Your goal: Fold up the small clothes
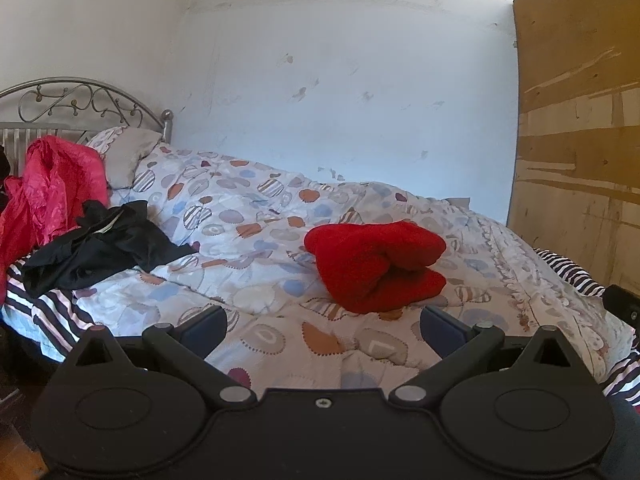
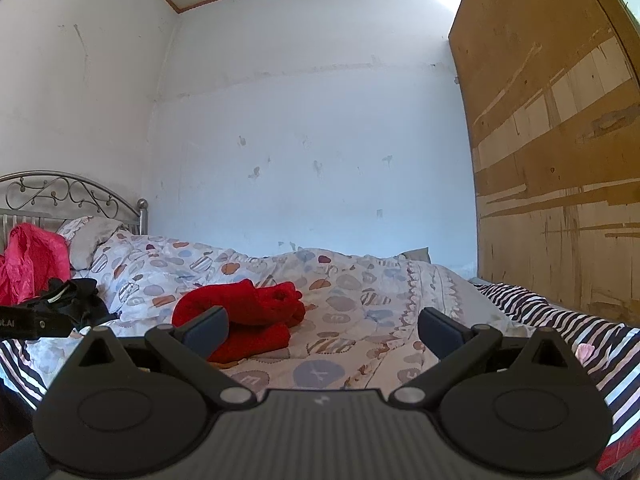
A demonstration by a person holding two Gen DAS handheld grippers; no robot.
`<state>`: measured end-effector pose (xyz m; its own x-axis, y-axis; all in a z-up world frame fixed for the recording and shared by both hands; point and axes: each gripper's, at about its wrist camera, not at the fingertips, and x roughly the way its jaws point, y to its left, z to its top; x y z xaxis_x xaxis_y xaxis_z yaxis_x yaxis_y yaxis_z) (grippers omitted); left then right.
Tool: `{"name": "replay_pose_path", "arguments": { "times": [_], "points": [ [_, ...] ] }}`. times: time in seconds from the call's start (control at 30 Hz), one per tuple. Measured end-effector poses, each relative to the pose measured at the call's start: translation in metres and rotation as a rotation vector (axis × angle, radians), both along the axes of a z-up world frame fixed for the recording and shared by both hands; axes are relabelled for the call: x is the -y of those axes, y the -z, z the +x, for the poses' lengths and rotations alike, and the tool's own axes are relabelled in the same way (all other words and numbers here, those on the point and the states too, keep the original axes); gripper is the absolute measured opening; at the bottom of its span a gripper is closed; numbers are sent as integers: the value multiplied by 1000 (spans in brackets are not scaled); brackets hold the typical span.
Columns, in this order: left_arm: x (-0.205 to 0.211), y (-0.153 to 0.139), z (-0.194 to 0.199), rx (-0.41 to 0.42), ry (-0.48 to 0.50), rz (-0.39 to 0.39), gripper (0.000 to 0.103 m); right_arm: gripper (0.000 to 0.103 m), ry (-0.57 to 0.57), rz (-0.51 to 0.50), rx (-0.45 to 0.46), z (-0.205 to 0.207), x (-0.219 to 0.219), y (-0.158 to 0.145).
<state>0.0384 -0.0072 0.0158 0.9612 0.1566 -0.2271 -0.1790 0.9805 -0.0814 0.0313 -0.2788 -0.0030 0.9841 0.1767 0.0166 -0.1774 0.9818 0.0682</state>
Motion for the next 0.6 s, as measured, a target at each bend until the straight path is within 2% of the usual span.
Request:
{"name": "replay_pose_path", "arguments": {
  "times": [0.6],
  "points": [
    [1,0,-2,-7,-3,1,102,103,-4,1,-12,1,0,2]
  ]
}}
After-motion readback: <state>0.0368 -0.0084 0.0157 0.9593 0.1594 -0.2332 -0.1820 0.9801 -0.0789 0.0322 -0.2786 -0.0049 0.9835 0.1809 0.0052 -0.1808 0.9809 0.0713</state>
